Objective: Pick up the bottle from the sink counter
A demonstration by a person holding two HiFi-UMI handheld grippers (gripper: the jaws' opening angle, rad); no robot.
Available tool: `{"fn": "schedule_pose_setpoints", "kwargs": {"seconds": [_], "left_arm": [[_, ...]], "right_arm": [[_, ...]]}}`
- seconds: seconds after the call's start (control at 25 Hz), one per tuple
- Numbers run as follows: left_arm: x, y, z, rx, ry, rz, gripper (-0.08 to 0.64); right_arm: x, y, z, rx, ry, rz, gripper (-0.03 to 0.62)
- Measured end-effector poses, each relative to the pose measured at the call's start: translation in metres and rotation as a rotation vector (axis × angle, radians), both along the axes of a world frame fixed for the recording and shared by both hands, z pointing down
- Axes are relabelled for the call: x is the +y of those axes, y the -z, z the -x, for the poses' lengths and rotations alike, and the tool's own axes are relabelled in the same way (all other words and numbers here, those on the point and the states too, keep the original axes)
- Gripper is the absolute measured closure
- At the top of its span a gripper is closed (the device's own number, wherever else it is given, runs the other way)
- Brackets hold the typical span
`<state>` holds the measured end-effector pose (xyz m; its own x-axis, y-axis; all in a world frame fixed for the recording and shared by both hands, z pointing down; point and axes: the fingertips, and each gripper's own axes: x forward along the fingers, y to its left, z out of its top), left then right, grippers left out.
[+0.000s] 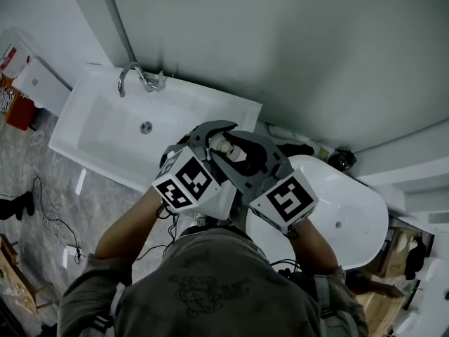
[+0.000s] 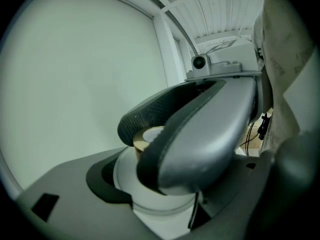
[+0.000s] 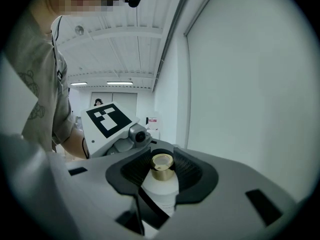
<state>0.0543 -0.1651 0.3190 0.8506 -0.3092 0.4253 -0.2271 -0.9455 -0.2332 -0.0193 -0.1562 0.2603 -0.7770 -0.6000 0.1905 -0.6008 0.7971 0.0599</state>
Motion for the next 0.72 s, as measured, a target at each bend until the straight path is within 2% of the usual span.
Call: {"fn": "schedule_pose_setpoints", "kwargs": {"seconds": [0.24, 0.56, 0.72], "left_arm": [[0.019, -0.006, 0.004, 0.007, 0.013, 0.017, 0.212], [0.032, -0.027, 0.011, -0.034, 0.025, 0.016, 0.212], [0.040, -0.042, 0.013, -0.049, 0.033, 0.044, 0.212]], "right_arm": [[0.019, -0.007, 0.004, -0.002, 0.014, 0.014, 0.445], [0.032, -0.026, 0.008, -0.022, 0.007, 0.053, 0.445], [0.039, -0.040, 0.009, -0.028, 0.011, 0.095, 0.445]]}}
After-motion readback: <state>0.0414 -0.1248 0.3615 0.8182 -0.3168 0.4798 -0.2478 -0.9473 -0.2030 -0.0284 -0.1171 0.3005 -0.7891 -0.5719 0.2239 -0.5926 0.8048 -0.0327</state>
